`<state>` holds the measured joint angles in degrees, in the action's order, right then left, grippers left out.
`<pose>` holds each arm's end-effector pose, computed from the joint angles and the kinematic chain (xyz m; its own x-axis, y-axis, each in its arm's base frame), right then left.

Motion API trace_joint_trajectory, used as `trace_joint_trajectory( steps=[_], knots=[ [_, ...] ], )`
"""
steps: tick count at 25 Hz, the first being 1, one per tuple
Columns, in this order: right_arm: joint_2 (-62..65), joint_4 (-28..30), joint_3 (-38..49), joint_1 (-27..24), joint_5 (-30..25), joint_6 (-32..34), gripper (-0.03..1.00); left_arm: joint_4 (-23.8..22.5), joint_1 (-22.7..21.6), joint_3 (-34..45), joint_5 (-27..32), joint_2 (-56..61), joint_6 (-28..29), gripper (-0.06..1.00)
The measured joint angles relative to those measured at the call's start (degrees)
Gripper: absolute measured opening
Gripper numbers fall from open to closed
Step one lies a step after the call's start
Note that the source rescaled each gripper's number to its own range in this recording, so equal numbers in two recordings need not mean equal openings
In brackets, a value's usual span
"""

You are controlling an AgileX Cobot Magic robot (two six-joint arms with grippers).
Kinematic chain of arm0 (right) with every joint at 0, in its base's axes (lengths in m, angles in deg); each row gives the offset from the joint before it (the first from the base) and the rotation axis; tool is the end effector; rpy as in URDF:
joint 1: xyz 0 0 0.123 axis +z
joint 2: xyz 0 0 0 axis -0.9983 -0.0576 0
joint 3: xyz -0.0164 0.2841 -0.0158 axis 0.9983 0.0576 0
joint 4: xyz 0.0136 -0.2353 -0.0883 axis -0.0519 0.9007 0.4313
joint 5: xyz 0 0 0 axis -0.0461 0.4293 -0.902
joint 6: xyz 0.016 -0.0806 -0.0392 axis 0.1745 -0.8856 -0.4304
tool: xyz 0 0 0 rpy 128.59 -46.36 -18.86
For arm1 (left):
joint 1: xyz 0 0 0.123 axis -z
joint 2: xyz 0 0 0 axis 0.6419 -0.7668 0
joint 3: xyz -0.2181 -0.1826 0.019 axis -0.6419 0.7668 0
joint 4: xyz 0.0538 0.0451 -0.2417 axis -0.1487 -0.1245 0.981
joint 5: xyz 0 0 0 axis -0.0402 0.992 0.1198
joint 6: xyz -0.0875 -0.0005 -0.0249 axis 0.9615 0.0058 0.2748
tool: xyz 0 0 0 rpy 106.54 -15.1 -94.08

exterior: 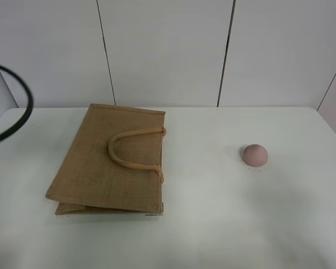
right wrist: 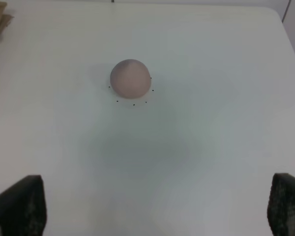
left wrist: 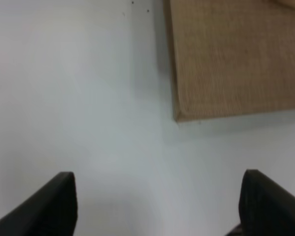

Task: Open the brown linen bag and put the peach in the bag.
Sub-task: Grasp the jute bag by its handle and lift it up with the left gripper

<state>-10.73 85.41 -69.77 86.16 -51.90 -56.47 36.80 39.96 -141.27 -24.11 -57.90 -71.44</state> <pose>-0.0035 0.0046 0.2780 -0.4265 -0.0586 -0.9026 -0.0629 0.9974 -0.0350 0.1664 0.0018 0.3422 -0.8079 0.0878 -0.5828 0.0596 0.9959 0.0674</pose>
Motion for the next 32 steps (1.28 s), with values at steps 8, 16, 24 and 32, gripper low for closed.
trace_joint_trajectory(
  steps=[8,16,24,32],
  knots=[
    [0.0,0.0,0.0,0.0,0.0,0.0,1.0,0.0,0.0,-19.79,-0.33,-29.9,1.26,1.0],
    [0.0,0.0,0.0,0.0,0.0,0.0,1.0,0.1,0.96,-36.93,1.43,-50.51,7.34,1.0],
    [0.0,0.0,0.0,0.0,0.0,0.0,1.0,0.11,9.29,-42.92,2.5,-58.31,14.47,1.0],
    [0.0,0.0,0.0,0.0,0.0,0.0,1.0,0.23,16.59,-44.93,0.06,-64.74,17.55,0.99]
  ],
)
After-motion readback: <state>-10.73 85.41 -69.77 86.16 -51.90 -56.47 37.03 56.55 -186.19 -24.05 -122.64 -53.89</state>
